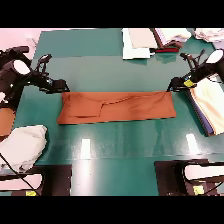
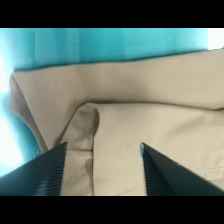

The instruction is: Fold the shirts.

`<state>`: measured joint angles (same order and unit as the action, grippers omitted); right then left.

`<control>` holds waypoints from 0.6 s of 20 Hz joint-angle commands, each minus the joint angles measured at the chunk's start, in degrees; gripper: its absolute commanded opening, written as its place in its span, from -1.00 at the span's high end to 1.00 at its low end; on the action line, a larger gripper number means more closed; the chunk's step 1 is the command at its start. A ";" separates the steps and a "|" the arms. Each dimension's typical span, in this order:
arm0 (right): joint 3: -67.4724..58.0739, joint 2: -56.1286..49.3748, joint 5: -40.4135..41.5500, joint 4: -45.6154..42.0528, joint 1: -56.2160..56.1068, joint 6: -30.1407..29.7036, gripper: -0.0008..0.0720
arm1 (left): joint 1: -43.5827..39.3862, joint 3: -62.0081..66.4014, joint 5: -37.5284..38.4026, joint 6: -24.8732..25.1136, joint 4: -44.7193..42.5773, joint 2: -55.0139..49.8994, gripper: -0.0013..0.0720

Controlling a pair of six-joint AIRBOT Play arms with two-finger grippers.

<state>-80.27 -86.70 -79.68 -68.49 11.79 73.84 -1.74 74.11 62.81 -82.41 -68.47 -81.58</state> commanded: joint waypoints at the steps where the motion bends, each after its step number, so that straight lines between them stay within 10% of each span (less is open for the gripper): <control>1: 2.16 0.33 -2.67 6.43 5.68 -3.48 -0.43 | 0.00 2.64 3.56 -0.02 2.23 -0.17 0.76; 12: 21.99 -4.92 3.41 20.98 18.84 -10.51 -0.41 | -12.37 2.60 -2.93 -2.99 5.92 -0.44 0.90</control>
<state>-61.34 -89.27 -78.46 -53.80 30.06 65.93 -9.04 76.64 64.03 -83.31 -63.05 -81.95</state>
